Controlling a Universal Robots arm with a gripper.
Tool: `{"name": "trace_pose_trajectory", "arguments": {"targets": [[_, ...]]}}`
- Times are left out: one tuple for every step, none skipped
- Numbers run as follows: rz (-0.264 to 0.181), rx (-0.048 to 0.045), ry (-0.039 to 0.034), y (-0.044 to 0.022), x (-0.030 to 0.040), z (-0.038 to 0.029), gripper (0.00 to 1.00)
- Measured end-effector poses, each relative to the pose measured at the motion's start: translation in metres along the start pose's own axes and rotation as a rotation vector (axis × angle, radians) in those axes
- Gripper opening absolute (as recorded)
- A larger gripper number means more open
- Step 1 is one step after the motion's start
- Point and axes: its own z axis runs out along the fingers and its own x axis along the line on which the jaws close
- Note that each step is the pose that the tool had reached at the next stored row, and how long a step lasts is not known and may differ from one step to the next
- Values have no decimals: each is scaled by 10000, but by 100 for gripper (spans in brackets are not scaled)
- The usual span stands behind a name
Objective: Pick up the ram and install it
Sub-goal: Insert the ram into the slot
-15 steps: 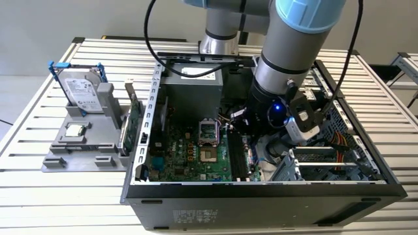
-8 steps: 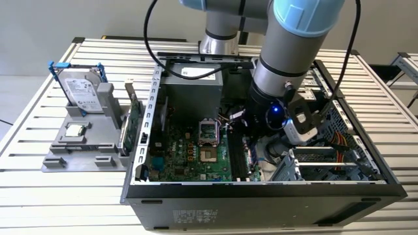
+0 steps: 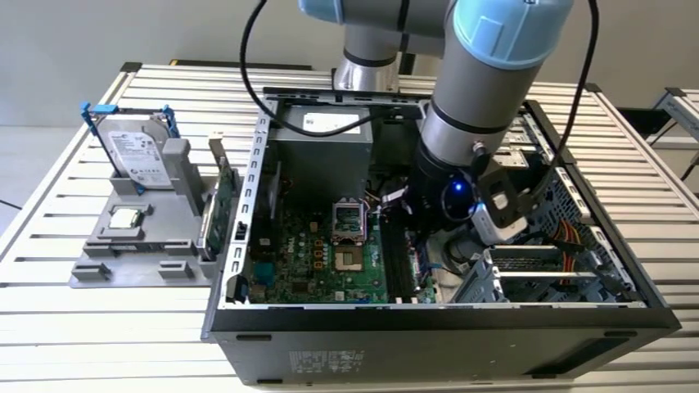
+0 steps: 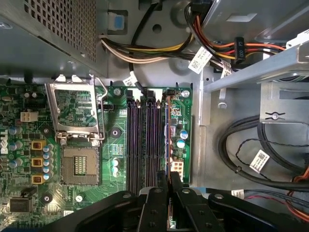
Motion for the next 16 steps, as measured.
{"name": "trace_pose_trajectory", "arguments": {"targets": [[0, 0, 2, 0, 2, 6, 0], [0, 1, 5, 0, 3, 10, 0], [0, 0, 7, 0, 5, 16, 0], [0, 1, 8, 0, 6, 22, 0], [0, 1, 9, 0, 8, 30, 0], [0, 0, 9, 0, 9, 38, 0], [0, 2, 10, 0, 11, 45, 0], [0, 4, 10, 0, 12, 53, 0], [-2, 5, 10, 0, 13, 61, 0], [-2, 6, 11, 0, 14, 67, 0], [-3, 9, 11, -1, 15, 72, 0], [-5, 10, 11, -1, 16, 77, 0], [-6, 12, 11, -1, 16, 82, 0], [-7, 16, 11, -1, 17, 87, 0], [-8, 18, 11, -1, 17, 95, 0], [-9, 19, 11, -1, 17, 101, 0]]}}
